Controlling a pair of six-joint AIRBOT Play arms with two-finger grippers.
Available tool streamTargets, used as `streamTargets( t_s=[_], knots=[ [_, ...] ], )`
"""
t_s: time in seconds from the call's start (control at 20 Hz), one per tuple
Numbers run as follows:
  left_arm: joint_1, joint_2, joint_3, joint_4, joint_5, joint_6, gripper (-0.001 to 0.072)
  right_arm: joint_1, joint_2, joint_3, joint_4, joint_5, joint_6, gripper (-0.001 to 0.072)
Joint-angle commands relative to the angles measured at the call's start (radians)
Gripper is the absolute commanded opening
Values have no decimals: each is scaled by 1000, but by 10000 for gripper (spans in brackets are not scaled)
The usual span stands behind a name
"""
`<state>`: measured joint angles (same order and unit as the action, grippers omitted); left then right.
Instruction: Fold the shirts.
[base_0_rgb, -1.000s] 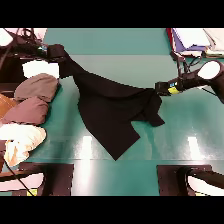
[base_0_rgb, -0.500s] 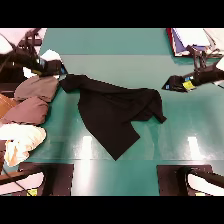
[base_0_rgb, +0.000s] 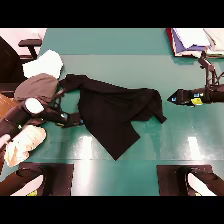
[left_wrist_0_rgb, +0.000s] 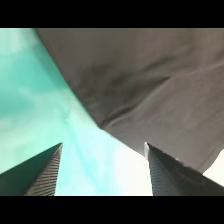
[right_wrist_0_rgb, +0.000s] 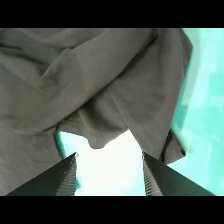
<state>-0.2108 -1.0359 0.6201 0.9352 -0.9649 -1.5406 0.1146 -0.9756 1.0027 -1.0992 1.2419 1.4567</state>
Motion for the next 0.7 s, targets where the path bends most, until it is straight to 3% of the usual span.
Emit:
streamTargets(
  t_s=[0.0, 0.15, 0.3, 0.35, 0.4, 0.5, 0.55, 0.65],
  knots=[
    [-121, 16, -120, -84, 210, -10, 609, -2, 27, -19, 8, -8, 0, 448],
    [-222, 5, -130, -83, 321, -97, 609, 2, 27, -19, 10, -6, 0, 448],
    [-233, -34, -130, -84, 329, -119, 607, 2, 27, -19, 9, 2, 0, 448],
    [-233, -36, -129, -84, 332, -133, 521, 2, 27, -19, 9, 11, 0, 448],
    [-226, -34, -119, -84, 337, -135, 338, 2, 27, -19, 8, 19, 0, 448],
    [-195, -29, -72, -68, 319, -134, 63, -14, 27, -19, 5, 48, -5, 448],
    [-164, -23, -39, -55, 289, -134, 23, -38, 27, -23, 0, 83, -19, 448],
    [-89, 6, 26, -5, 221, -126, 23, -118, 28, -70, -3, 139, -31, 449]
  ],
)
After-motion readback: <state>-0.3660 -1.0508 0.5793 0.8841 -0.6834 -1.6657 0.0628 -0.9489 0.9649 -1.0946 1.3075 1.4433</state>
